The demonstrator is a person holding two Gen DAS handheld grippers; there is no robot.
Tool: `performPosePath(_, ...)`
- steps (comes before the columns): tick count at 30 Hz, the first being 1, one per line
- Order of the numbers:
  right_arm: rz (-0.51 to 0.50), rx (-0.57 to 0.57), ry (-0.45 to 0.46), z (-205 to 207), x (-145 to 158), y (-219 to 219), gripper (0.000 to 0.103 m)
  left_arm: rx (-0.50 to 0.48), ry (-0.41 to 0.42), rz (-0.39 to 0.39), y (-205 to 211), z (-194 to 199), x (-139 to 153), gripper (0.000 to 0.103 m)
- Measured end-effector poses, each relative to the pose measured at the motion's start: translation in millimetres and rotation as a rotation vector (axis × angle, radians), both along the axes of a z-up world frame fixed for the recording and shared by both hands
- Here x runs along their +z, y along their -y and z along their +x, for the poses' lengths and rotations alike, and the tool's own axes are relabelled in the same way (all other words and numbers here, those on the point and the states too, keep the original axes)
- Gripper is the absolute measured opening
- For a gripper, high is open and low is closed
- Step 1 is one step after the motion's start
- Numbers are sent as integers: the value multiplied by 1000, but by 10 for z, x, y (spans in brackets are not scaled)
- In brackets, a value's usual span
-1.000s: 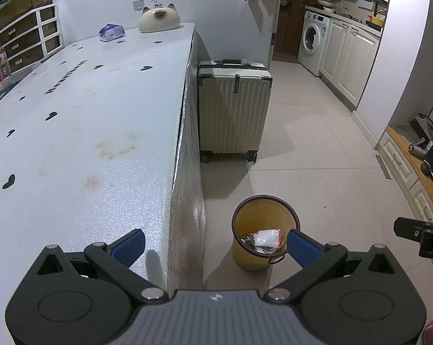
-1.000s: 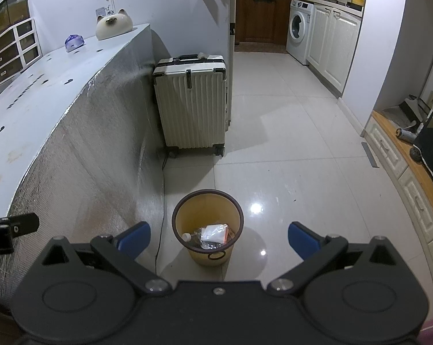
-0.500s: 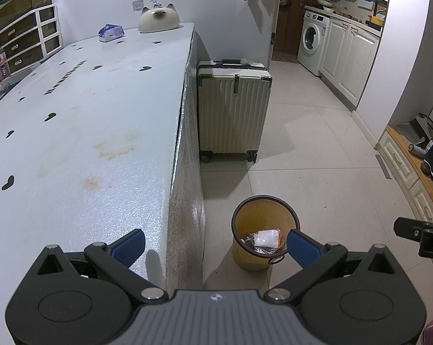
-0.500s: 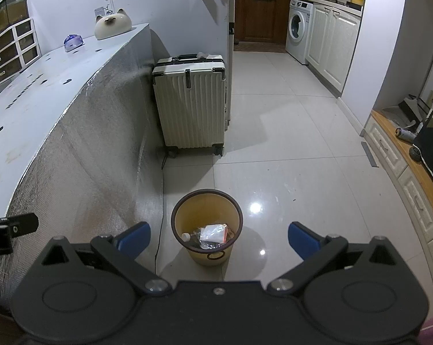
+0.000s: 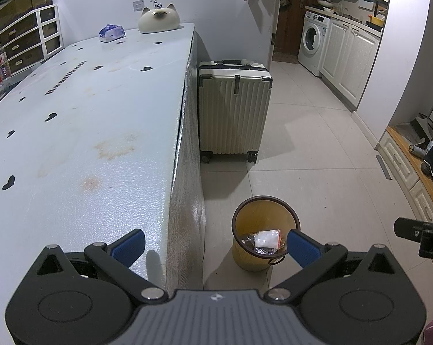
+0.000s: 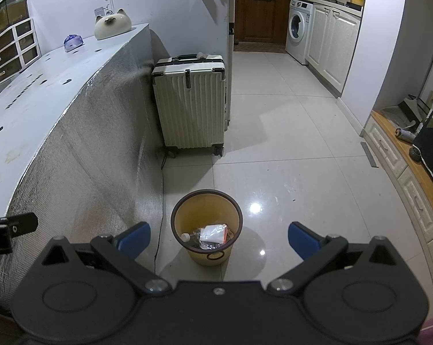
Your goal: Collect trash
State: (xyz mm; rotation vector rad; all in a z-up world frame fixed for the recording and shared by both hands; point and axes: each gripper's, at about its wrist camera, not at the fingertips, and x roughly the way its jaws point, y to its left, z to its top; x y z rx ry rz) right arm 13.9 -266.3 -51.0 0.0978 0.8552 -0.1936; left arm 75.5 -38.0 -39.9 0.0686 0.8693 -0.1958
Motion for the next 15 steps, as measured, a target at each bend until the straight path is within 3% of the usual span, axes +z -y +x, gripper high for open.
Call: performPosePath(15,0,0,0,6,1,6,103,-1,1,2,16,9,25,103)
